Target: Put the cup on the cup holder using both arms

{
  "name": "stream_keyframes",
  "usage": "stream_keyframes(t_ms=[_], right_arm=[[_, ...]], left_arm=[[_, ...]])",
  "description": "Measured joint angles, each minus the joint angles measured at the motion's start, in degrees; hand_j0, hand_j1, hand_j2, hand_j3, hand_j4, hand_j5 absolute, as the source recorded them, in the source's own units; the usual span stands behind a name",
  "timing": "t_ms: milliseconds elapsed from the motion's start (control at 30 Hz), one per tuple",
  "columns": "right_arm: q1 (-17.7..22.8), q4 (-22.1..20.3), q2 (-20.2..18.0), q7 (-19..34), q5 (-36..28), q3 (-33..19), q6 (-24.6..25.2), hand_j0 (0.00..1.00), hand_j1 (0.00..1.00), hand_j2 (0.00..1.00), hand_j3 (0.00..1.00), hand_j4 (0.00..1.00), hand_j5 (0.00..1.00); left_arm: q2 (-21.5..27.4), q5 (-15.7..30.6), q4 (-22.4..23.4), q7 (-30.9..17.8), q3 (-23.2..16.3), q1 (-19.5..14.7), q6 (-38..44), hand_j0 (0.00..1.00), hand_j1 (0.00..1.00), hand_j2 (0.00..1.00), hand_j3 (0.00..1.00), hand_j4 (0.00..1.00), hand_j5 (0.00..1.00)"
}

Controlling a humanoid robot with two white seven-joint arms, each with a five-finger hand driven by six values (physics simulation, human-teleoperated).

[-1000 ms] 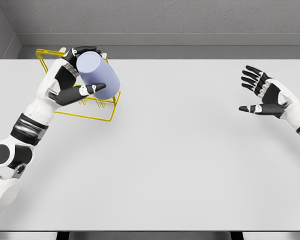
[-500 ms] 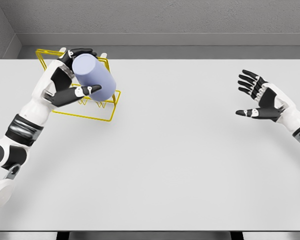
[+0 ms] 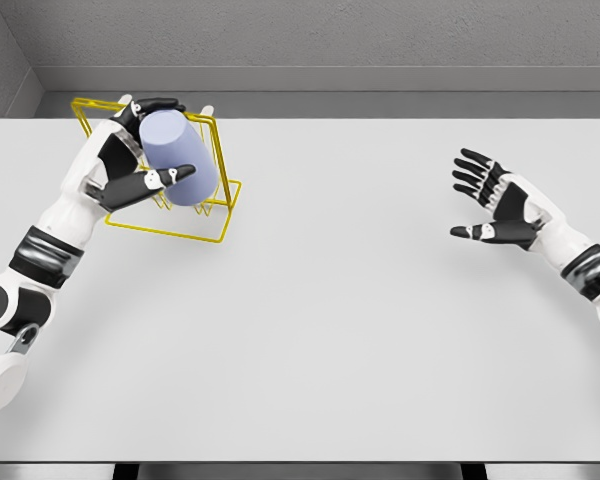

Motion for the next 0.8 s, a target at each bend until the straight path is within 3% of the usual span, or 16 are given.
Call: stream_keyframes(t_ms=[800], right_arm=[[-0.6, 1.6, 1.7, 0.0, 1.6, -0.5, 0.1, 1.0, 1.0, 1.0, 1.0, 1.0, 1.0]], left_arm=[[-0.6, -0.1, 1.7, 0.0, 0.0, -0.7, 0.1, 0.68, 0.68, 0.68, 0.68, 0.68, 0.68]])
